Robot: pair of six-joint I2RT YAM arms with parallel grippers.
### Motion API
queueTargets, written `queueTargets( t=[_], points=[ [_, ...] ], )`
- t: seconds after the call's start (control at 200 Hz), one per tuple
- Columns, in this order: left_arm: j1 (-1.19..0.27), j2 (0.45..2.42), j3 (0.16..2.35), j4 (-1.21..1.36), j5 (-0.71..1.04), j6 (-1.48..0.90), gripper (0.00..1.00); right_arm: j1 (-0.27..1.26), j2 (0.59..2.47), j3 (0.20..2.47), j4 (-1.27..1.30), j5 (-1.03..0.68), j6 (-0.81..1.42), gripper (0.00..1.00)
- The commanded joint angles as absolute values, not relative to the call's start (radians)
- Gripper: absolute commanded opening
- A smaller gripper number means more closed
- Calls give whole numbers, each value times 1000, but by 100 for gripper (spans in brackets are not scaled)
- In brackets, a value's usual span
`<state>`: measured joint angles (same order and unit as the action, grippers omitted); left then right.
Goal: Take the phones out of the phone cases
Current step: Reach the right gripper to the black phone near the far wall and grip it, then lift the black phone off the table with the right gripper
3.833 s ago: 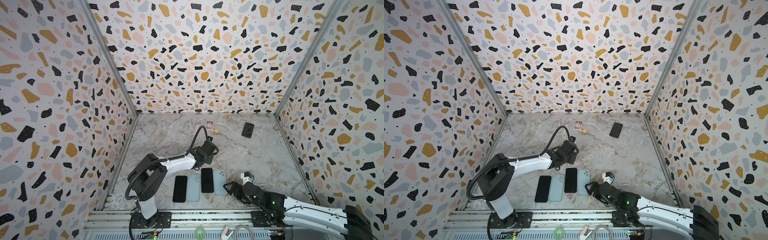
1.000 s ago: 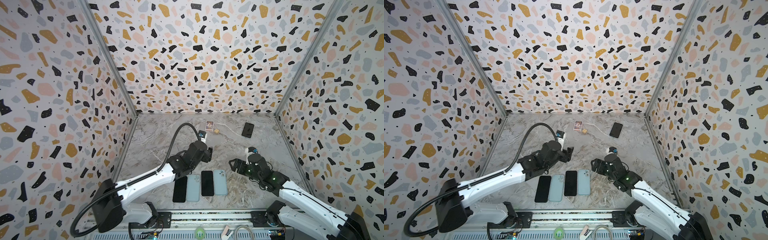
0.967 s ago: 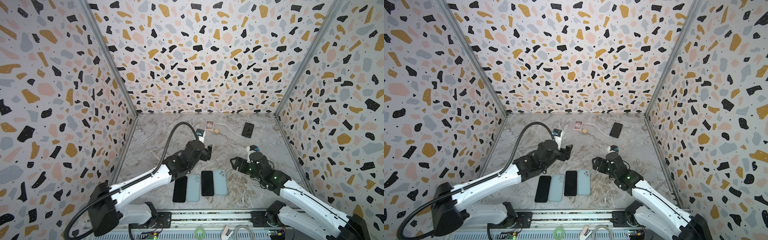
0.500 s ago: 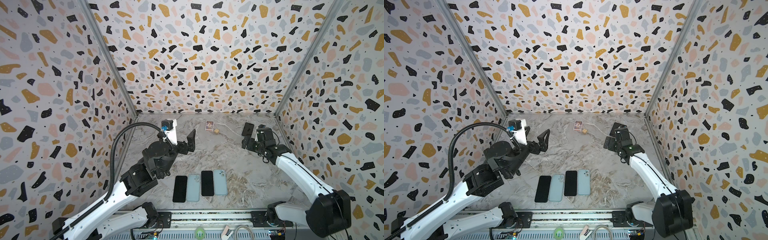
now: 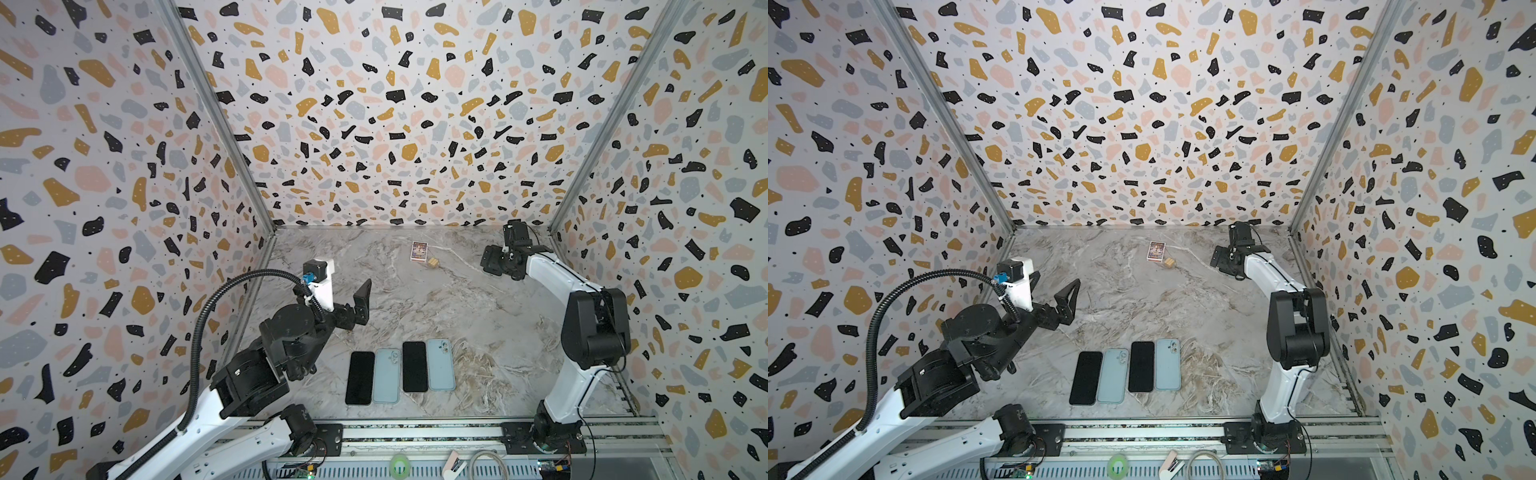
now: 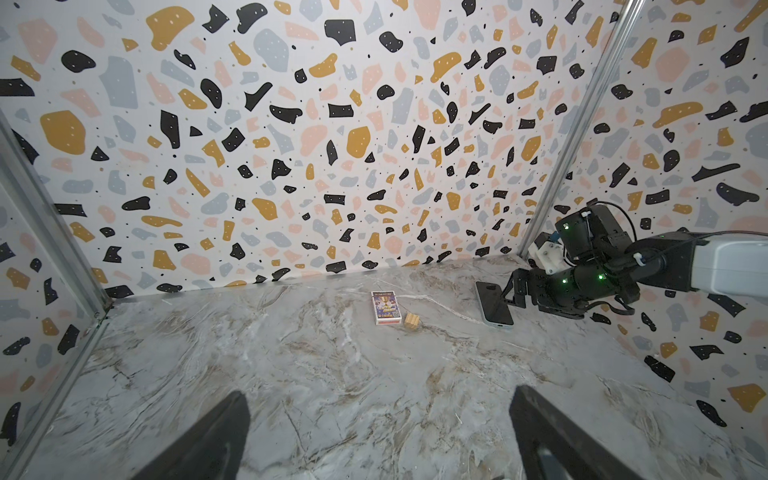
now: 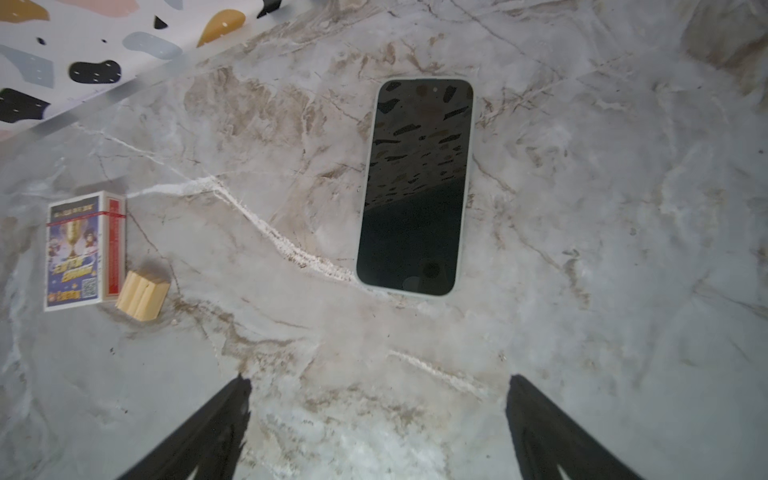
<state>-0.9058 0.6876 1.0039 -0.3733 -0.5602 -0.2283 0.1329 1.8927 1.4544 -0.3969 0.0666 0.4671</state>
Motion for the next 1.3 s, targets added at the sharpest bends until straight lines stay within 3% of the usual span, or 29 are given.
queueTargets(
  t=[0.0,0.561,1.297],
  points=[
    [-911,668,983,-383,-588,-227,100,118,1949,1528,-426,57,457,97],
    [-911,633,925,-377,-617,-222,100,72,2196,1742,-456,39,466,92],
    [-911,600,911,-373,-620,-216,100,65,2305,1869,-511,47,473,90]
  ],
)
